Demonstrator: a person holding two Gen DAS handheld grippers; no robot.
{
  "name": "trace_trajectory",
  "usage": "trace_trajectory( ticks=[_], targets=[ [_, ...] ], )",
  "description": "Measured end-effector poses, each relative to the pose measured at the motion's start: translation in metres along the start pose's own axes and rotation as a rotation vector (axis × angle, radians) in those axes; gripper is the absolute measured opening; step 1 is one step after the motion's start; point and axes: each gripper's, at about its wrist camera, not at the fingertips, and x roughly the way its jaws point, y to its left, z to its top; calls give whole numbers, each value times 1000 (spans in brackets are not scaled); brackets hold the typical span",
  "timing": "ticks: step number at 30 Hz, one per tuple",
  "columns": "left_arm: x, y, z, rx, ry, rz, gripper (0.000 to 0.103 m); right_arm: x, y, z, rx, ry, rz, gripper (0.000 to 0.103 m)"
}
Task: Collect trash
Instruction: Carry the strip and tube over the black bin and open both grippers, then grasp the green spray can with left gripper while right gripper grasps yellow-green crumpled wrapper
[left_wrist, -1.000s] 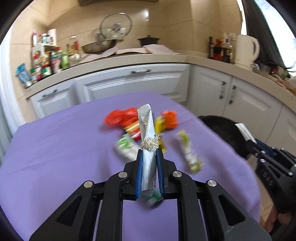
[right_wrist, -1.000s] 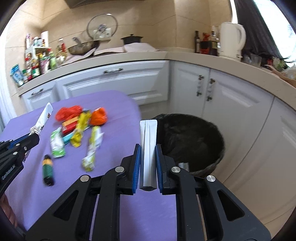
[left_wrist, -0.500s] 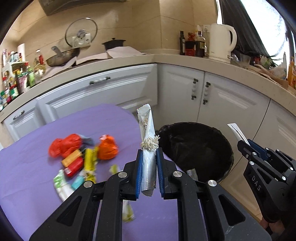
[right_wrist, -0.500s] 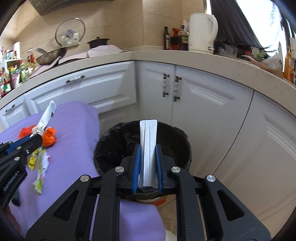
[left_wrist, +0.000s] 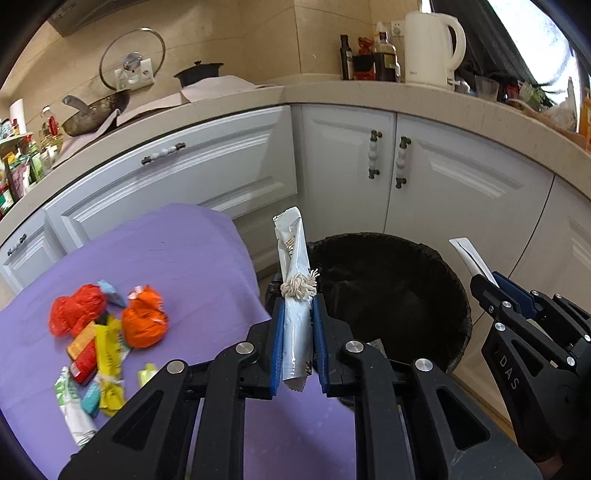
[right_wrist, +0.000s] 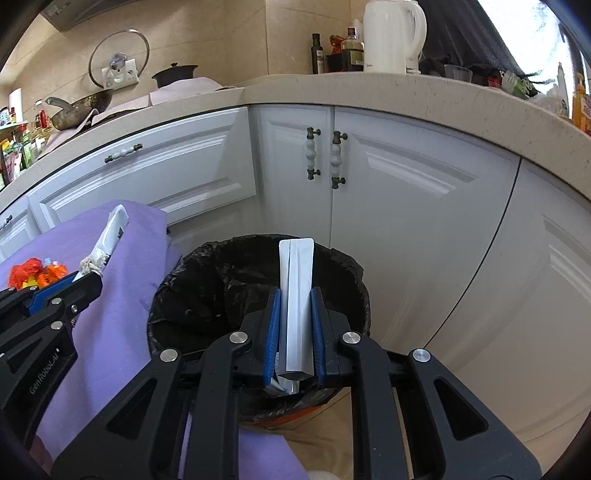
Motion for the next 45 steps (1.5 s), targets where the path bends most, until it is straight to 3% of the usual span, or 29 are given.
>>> trace_trajectory(
  ticks=[8, 10, 12, 20, 29, 45],
  targets=[
    [27, -15, 7, 22, 54, -9, 16, 27, -9, 2, 12, 24, 3, 19],
    [33, -17, 9, 28, 78, -19, 21, 34, -11, 1, 18, 36, 20, 25],
    [35, -18, 9, 24, 85, -16, 38, 38, -14, 1, 26, 39, 13, 30],
    [27, -10, 10, -12, 68, -1, 43, 34, -14, -1, 42, 48, 4, 30],
    [-12, 20, -4, -59, 53, 22, 43, 4, 9, -7, 24, 44, 36, 30],
    [-89, 92, -62, -163, 45, 141, 43, -71, 68, -50, -39, 39, 119, 30]
  ],
)
